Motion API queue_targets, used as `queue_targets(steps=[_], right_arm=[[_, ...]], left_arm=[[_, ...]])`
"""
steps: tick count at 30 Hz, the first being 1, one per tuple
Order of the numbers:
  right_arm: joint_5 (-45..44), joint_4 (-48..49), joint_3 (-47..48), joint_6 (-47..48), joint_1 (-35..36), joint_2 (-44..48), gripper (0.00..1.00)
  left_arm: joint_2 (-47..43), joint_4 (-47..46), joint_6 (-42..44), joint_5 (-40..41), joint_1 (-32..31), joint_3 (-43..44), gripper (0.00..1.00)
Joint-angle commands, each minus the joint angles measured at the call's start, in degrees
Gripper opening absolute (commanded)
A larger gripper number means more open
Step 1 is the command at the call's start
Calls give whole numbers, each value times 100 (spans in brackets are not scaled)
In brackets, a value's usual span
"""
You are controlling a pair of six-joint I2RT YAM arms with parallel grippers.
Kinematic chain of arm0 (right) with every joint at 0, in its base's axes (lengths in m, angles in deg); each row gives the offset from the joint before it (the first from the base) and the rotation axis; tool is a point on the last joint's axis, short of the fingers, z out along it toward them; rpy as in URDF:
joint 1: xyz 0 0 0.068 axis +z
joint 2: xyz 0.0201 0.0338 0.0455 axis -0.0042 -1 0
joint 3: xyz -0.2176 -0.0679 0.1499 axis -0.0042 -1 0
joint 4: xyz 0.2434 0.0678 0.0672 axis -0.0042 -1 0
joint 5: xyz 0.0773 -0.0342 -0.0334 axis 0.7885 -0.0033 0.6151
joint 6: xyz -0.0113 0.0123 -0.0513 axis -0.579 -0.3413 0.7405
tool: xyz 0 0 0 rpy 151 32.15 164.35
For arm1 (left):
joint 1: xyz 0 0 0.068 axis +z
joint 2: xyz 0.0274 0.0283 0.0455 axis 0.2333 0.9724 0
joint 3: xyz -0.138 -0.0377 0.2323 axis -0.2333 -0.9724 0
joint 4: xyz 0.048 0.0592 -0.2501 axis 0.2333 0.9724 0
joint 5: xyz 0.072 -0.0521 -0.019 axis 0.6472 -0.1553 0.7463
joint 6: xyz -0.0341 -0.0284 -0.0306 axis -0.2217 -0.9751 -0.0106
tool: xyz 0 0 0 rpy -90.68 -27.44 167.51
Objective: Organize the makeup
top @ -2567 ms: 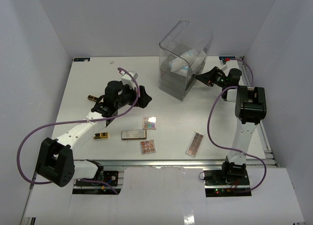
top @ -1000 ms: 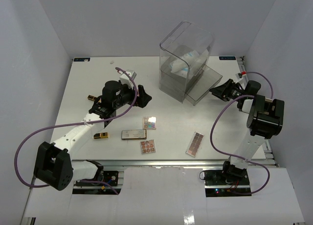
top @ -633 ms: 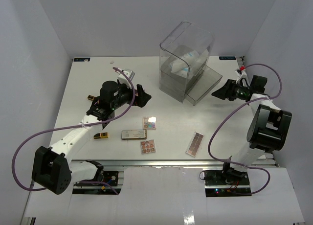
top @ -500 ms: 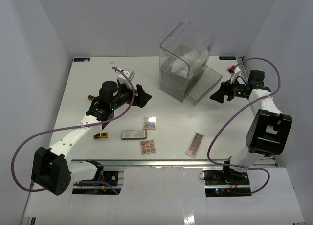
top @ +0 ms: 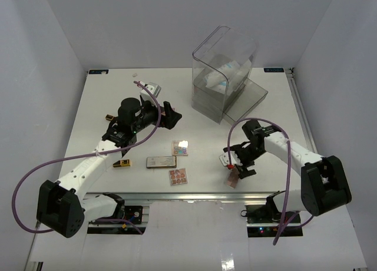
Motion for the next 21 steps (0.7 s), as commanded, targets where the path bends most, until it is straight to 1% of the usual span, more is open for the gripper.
queue_targets(steps=[1, 4, 9, 17, 21], right_arm=[[-219, -268, 422, 1214, 218, -64, 90], [-555, -299, 318, 1362, 424, -198, 90], [-1066, -218, 63, 1309, 690, -445, 92], [-1258, -487, 53, 1358, 726, -460, 92], [-1361, -198, -159, 1269, 760, -544, 95]], left_arm=[[-273, 5, 111, 157, 29, 25, 98], [-300, 17, 112, 181, 29, 27, 98], [-353, 18, 104, 166, 29, 21, 98], [-355, 7, 95, 120, 29, 18, 98], [-355, 7, 86, 115, 29, 15, 98]])
